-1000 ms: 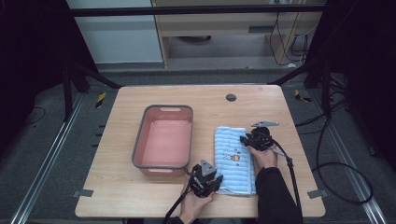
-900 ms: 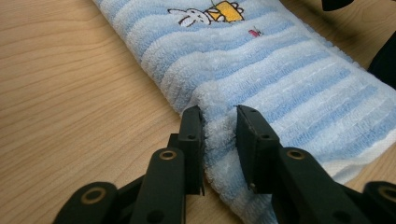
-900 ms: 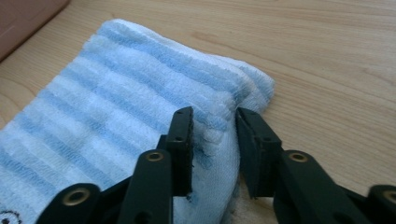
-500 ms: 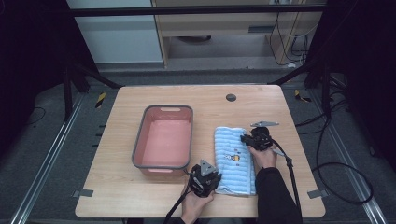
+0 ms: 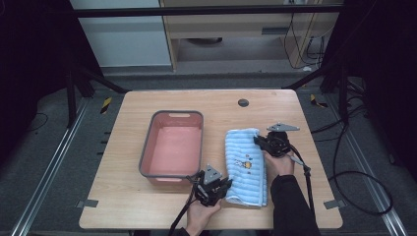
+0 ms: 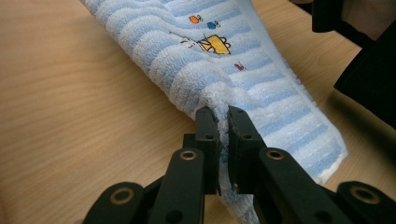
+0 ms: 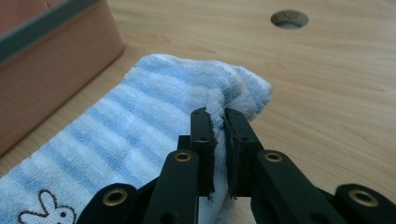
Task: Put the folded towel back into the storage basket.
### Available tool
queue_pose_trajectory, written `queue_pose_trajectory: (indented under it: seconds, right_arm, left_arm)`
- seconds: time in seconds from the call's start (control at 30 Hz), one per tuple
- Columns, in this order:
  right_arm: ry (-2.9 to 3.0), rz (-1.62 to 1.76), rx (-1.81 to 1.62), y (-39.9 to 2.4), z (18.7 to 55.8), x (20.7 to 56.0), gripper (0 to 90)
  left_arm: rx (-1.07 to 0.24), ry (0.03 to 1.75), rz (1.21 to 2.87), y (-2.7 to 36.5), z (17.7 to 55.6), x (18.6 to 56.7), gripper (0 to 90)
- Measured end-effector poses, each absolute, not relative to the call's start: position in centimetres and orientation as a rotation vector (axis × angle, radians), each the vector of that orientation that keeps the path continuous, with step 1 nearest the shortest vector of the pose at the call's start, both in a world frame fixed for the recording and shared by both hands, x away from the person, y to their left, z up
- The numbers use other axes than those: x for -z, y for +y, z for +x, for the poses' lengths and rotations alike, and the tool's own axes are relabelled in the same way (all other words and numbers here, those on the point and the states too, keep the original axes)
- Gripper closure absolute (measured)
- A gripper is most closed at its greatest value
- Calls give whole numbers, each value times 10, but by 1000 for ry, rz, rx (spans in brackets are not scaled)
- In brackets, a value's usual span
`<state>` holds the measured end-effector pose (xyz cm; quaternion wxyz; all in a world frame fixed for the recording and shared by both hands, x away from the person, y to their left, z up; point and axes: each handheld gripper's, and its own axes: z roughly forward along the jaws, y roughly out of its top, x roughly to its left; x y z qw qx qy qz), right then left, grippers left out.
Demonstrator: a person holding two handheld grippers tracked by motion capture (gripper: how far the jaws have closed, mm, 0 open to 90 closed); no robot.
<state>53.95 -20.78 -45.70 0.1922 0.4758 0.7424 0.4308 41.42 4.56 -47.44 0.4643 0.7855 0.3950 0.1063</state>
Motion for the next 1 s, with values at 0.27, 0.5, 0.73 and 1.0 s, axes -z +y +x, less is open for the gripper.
queue_pose_trajectory:
  seconds: [0.27,0.5,0.73,1.0]
  right_arm:
    - [2038,1291,-1246,-206,531,431,834]
    - [1994,1251,-1272,-200,525,407,834]
    - [1967,1210,-1289,-189,522,384,833]
    - [1935,1170,-1308,-175,522,357,834]
  left_arm:
    - [-300,935,1896,52,410,449,842]
    - [-323,915,1895,58,411,433,842]
    - [-365,894,1872,68,411,409,842]
    - [-426,879,1864,80,412,389,842]
